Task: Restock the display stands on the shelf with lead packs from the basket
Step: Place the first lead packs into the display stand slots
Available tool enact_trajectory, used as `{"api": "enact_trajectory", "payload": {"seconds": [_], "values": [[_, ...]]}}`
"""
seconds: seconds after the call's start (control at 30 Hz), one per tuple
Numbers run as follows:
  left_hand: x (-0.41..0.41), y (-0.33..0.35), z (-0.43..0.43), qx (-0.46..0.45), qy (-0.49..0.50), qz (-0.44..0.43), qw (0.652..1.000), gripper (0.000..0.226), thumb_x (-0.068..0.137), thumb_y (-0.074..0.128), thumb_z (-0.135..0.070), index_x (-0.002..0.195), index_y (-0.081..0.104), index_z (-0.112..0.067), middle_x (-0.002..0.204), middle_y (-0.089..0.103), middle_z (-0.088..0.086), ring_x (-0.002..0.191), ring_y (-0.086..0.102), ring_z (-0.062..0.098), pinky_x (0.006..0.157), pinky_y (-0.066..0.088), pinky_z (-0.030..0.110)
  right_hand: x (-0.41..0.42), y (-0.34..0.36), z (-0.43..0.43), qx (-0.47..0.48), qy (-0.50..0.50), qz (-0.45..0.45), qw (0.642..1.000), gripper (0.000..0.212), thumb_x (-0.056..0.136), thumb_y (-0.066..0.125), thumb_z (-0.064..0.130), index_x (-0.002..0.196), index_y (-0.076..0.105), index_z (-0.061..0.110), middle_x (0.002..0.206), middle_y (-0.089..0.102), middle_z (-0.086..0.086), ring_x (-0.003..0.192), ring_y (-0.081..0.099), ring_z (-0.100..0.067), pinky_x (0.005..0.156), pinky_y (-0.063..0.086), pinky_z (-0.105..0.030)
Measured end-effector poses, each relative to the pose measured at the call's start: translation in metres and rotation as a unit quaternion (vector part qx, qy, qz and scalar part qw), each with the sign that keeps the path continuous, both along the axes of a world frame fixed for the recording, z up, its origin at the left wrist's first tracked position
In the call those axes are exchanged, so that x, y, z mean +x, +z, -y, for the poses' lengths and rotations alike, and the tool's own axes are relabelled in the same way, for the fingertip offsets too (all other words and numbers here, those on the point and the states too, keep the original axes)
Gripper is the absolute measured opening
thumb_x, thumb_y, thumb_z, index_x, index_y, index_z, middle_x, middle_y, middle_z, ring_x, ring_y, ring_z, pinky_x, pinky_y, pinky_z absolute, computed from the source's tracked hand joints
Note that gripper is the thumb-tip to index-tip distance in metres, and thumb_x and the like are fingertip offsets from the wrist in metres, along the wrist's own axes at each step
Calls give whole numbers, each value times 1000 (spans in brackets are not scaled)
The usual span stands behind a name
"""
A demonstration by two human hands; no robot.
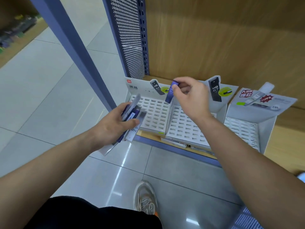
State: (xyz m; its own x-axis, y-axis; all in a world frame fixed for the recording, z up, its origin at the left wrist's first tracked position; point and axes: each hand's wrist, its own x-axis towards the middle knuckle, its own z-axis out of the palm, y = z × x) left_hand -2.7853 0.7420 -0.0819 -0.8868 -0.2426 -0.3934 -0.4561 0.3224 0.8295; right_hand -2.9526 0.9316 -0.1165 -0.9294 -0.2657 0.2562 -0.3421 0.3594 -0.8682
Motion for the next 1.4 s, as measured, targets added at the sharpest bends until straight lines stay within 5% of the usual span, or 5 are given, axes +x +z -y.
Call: {"api": "enact_trajectory", "payload": {"seconds": [0.33, 0.63, 0.9, 1.23, 1.4], "values": [[42, -22, 37, -6, 65, -32, 997, 33, 96, 68, -23, 125, 56, -32, 93, 68, -16, 74, 63, -4, 63, 45, 6, 5, -30, 103, 87, 82, 18, 993, 21, 93, 68, 16, 113, 73, 15, 90, 68, 7, 74, 62, 5, 74, 51, -8], [45, -34, 48, 8, 71, -35, 997, 35, 96, 68, -24, 122, 54, -42, 98, 70, -11, 88, 66, 24, 71, 56, 39, -18, -37, 121, 150, 99, -22, 983, 20, 94, 64, 10, 112, 73, 10, 96, 73, -1, 82, 63, -8, 85, 55, -28], [38, -42, 47, -4, 44, -36, 998, 38, 96, 68, -28, 130, 51, -36, 99, 63, -22, 84, 64, 0, 66, 45, 8, -24, -43, 123, 161, 118, -11, 980, 20, 93, 66, 14, 111, 73, 10, 87, 69, 3, 80, 65, -11, 86, 56, -32], [36, -45, 47, 17, 58, -40, 997, 40, 97, 67, -28, 131, 50, -39, 106, 67, -16, 88, 67, 17, 73, 58, 33, -35, -37, 139, 293, 176, -92, 935, 17, 96, 55, 17, 92, 70, 11, 81, 68, -11, 76, 61, -28, 70, 53, -38], [36, -44, 46, 16, 56, -37, 998, 39, 97, 66, -27, 130, 48, -40, 103, 64, -20, 82, 65, 2, 62, 52, 16, -31, -50, 151, 313, 173, -61, 932, 19, 97, 57, 20, 103, 74, 12, 86, 73, -12, 83, 65, -31, 78, 55, -41]]}}
